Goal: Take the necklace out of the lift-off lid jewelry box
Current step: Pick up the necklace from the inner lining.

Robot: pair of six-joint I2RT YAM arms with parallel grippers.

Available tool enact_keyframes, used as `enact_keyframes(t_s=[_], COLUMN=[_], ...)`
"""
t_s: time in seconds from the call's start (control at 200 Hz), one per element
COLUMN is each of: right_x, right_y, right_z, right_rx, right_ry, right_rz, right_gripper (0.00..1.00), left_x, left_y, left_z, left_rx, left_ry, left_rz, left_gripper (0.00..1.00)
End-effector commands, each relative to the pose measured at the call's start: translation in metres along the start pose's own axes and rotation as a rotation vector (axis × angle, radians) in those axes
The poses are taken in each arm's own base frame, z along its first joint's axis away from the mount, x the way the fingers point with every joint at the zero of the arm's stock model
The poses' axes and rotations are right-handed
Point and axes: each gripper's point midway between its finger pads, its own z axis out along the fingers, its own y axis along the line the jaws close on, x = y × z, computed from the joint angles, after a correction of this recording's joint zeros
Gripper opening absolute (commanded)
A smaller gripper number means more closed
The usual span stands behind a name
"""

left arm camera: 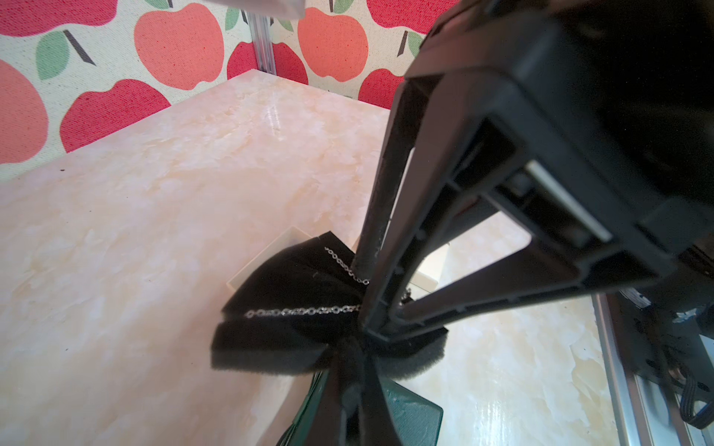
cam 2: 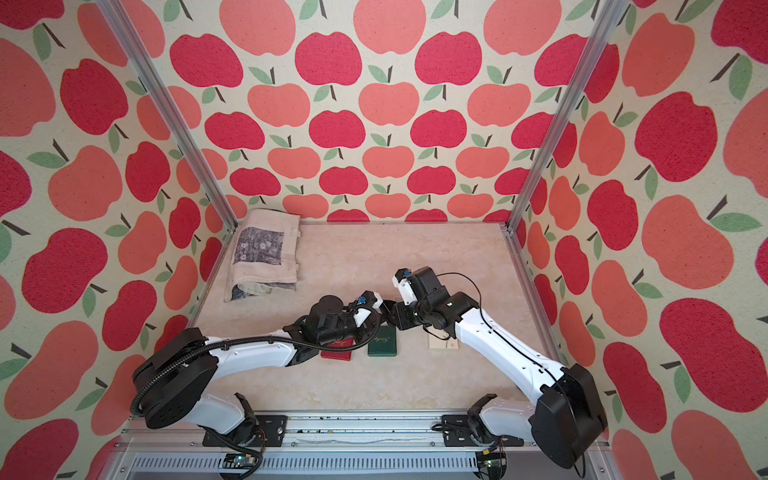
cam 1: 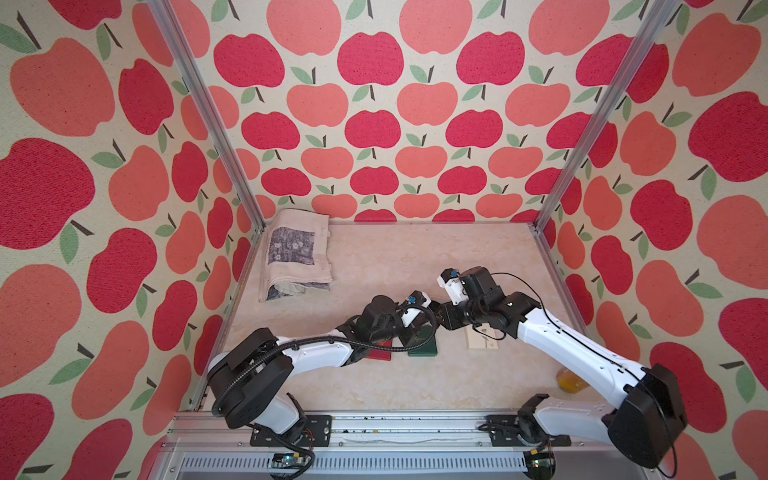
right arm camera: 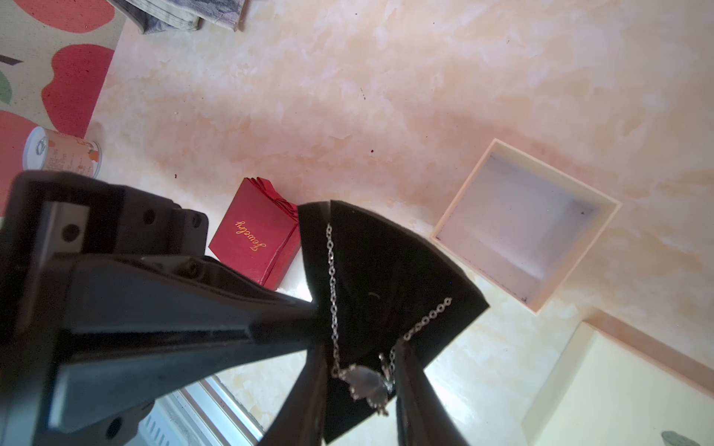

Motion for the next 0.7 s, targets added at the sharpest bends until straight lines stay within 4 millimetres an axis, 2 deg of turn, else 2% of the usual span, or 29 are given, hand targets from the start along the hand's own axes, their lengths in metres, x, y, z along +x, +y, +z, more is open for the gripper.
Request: enact_keyframes(t_s=[0.0, 0.475, 0.695], right_x=[0.0051, 0.0092, 0.0039], right_y=[-0.0009, -0.0040, -0.0026], right_z=[0.0046, 0.0059, 0.0027], right_rx=[-0.003, 0.007, -0.004], right_ry=[0.019, 0.033, 0.014], right_rz=[0.006, 0.005, 0.006], right_gripper=[0.27, 0.22, 0.18], left_x=[-0.0110, -0.0102, -0.0091], left_y=[-0.0068, -0.0069, -0.0070], left_z=[-0.0051, -0.0067, -0.0076], left_rx=[0.023, 0.021, 0.020], left_ry=[-0.043, -0.042, -0.039], left_rz=[0.024, 0.027, 0.025], left_gripper=[0.00, 0.00, 0.00])
